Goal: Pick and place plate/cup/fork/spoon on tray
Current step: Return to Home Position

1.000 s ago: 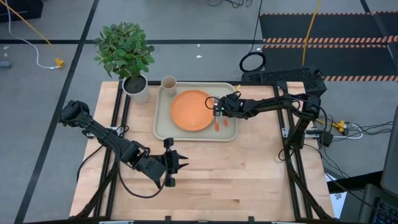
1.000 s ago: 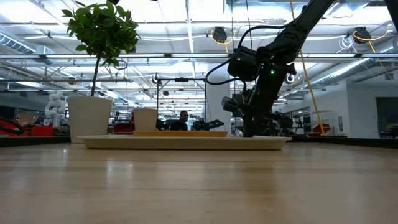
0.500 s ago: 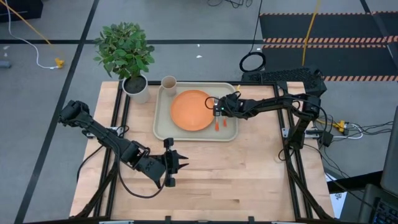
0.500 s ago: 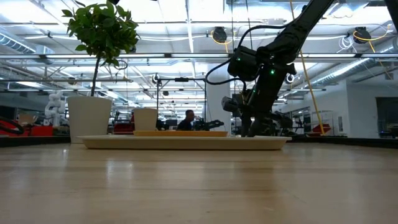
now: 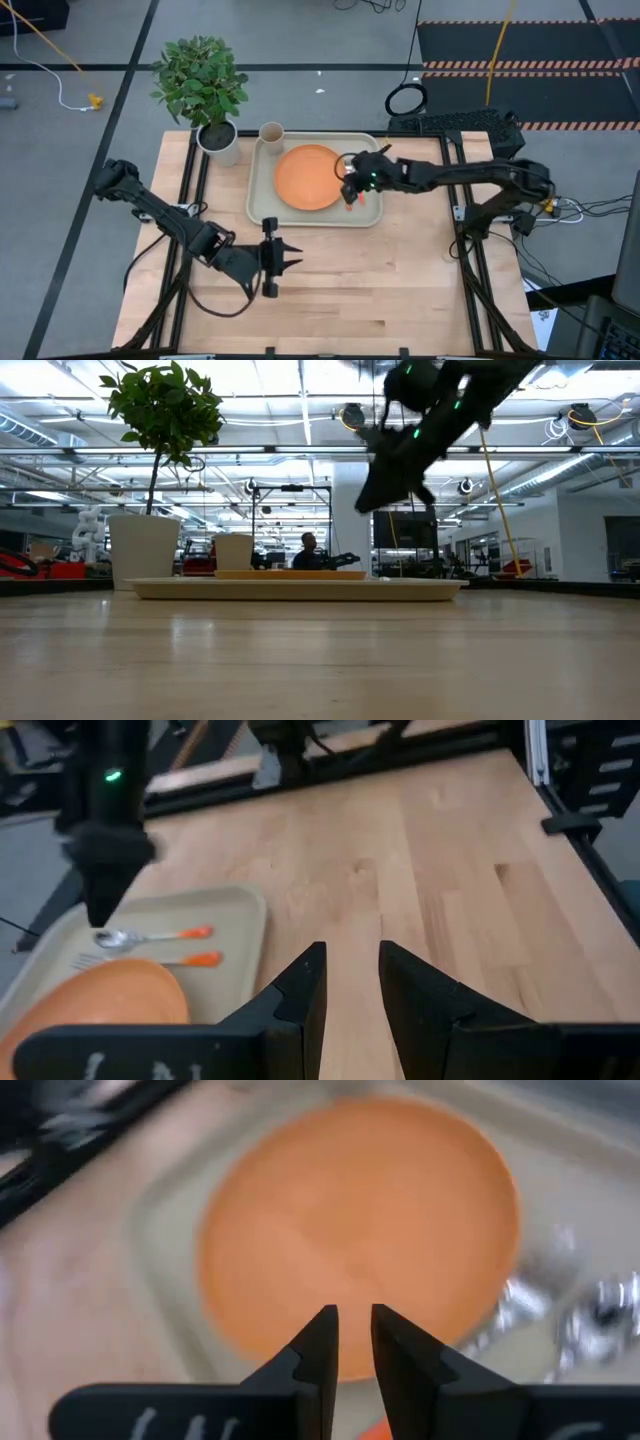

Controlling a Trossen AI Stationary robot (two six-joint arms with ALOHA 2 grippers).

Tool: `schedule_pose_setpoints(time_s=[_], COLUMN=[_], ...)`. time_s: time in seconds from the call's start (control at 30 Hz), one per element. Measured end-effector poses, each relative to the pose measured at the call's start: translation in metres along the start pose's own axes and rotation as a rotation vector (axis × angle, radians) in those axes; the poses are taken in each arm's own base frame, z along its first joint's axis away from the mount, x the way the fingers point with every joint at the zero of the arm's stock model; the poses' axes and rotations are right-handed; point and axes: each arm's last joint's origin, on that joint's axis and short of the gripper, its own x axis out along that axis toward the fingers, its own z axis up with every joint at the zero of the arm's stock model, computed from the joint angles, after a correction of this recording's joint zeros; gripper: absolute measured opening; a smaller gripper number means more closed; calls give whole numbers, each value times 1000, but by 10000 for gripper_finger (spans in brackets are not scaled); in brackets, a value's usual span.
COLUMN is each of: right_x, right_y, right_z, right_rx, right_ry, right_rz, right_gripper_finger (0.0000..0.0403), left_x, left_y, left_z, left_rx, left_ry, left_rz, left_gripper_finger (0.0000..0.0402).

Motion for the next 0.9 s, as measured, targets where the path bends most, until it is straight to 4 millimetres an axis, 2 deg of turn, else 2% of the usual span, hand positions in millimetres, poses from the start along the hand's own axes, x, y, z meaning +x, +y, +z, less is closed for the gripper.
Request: schedule_pose_setpoints(time_s=[0.23, 0.4, 0.57, 0.67, 0.8, 0.9], right_x=[-54, -82, -99, -103, -108, -113], right_y=[29, 42, 48, 42, 30, 20], right_z=[12, 11, -10, -27, -52, -70], right_rx=[-397, -551, -610, -631, -663, -730], right_ry=[-165, -200, -244, -251, -267, -329], right_rz=[193, 410, 534, 560, 595, 617], right_gripper_finger=[57, 54, 22, 4, 1, 1], left_x=[-19, -19, -12, -14, -17, -18], left_y=[40, 68, 85, 90, 89, 86], left_z=[13, 6, -26, -38, -56, -65], left_rx=[12, -16, -61, -93, -111, -118], left_ry=[-53, -98, -144, -194, -219, -247], left_rz=[67, 95, 92, 102, 98, 85], left_gripper_finger=[97, 97, 97, 97, 94, 71])
